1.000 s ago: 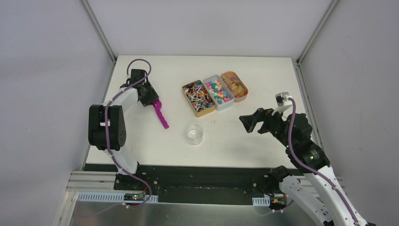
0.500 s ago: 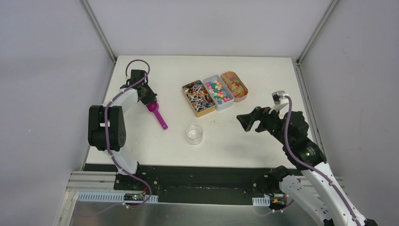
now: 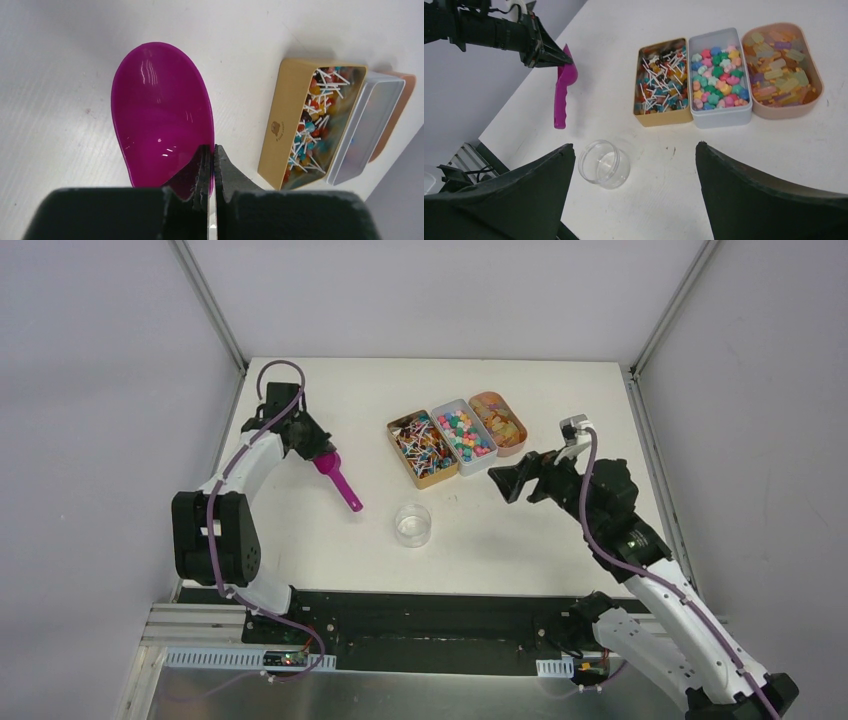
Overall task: Pack the candies
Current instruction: Pick up the spatula from the center of the board.
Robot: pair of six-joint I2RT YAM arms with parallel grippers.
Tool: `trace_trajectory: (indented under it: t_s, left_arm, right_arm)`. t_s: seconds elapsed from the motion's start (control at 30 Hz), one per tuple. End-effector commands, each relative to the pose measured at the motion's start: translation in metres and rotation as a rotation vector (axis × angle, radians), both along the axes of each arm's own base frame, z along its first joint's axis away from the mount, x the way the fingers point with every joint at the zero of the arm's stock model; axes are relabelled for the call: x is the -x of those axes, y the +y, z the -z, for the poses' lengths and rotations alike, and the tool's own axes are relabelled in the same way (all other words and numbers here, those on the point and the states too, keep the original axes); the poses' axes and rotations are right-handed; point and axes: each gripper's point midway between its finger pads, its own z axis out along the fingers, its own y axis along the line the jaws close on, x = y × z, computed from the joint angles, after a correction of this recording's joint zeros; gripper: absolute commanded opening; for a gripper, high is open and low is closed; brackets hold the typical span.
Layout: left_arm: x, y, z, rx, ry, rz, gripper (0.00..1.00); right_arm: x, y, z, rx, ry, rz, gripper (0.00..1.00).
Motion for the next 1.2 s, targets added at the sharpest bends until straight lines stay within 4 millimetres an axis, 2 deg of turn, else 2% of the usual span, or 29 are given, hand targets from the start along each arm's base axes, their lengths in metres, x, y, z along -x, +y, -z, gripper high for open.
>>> trace_trajectory:
  t_s: [0.0,0.1,0.2,0.3,0.47,0.5,0.57,0.77,1.17]
  left_arm:
    - [0.005,-0.014,-0.035,0.102,-0.01,0.016,0.0]
    - [0.012,-0.031,-0.05,0.181,-0.024,0.082,0.0]
    - [0.02,-0.038,-0.06,0.229,-0.035,0.098,0.0]
    - [0.028,-0.043,-0.069,0.263,-0.047,0.109,0.0]
    - [0.04,-0.044,-0.078,0.284,-0.07,0.085,0.0]
    - [0.042,-0.043,-0.078,0.287,-0.067,0.073,0.0]
    - [0.047,-0.045,-0.075,0.323,-0.041,0.042,0.0]
    - [0.061,-0.054,-0.07,0.411,0.017,0.019,0.0]
    - [0.074,-0.054,-0.073,0.453,0.027,-0.047,0.0]
  right_arm:
    - [-0.009,0.021,-0.061,-0.061,-0.232,-0.08,0.92]
    - [-0.013,0.034,-0.073,-0.059,-0.291,-0.112,0.92]
    - [-0.015,0.049,-0.081,-0.051,-0.35,-0.14,0.93]
    - [-0.013,0.069,-0.081,-0.008,-0.428,-0.193,0.93]
    - [0.004,0.106,-0.081,0.057,-0.657,-0.295,0.93]
    - [0.007,0.112,-0.081,0.046,-0.665,-0.308,0.93]
    - [0.012,0.126,-0.078,0.13,-0.781,-0.346,0.93]
    - [0.042,0.168,-0.052,0.245,-0.992,-0.52,0.88]
    - [0.06,0.246,0.015,0.517,-1.075,-0.628,0.88]
